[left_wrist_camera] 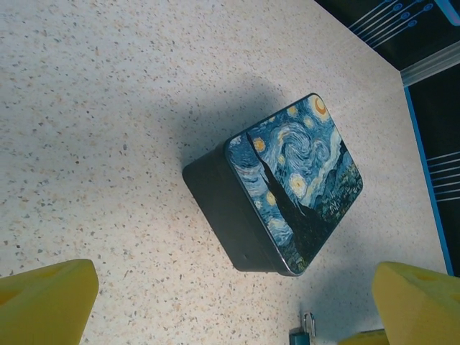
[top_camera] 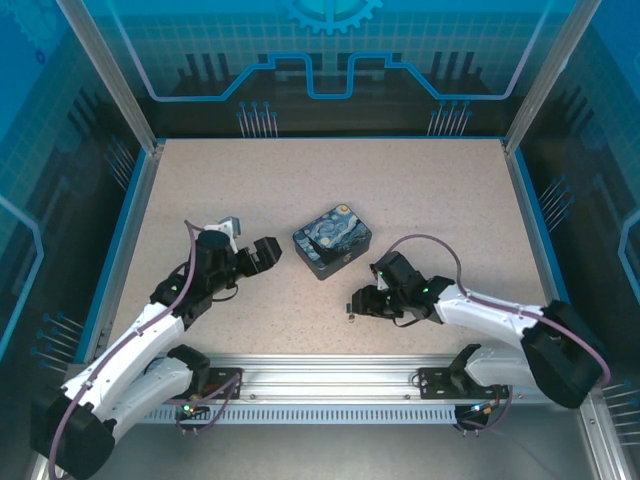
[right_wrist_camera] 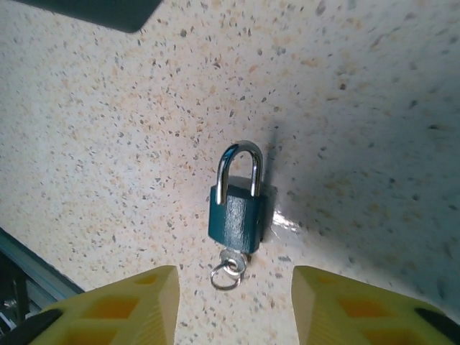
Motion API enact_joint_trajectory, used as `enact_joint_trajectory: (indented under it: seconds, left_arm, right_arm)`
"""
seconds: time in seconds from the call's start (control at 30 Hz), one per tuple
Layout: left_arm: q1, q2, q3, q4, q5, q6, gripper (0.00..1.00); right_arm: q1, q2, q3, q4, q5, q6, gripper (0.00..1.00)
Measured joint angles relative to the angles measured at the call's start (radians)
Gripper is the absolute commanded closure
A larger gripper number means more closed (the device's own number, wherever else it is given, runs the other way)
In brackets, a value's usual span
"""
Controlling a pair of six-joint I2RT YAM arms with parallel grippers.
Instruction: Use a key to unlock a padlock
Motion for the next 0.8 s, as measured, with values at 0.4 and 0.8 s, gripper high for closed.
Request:
enact_joint_trajectory:
  seconds: [0.4,0.8]
  left_arm:
    - [0.018,-0.035,0.042,-0.100,-0.369,0.150,0.01]
    - [0.055,-0.038,-0.304,0.351,-0.634,0.529,0.01]
  right_arm:
    - [-0.307,-0.383,0.174,-0.275,0.258,-0.343,0.00]
    - [-0.658,-0.285,-0.077,0.164,0.387,-0.587,0.00]
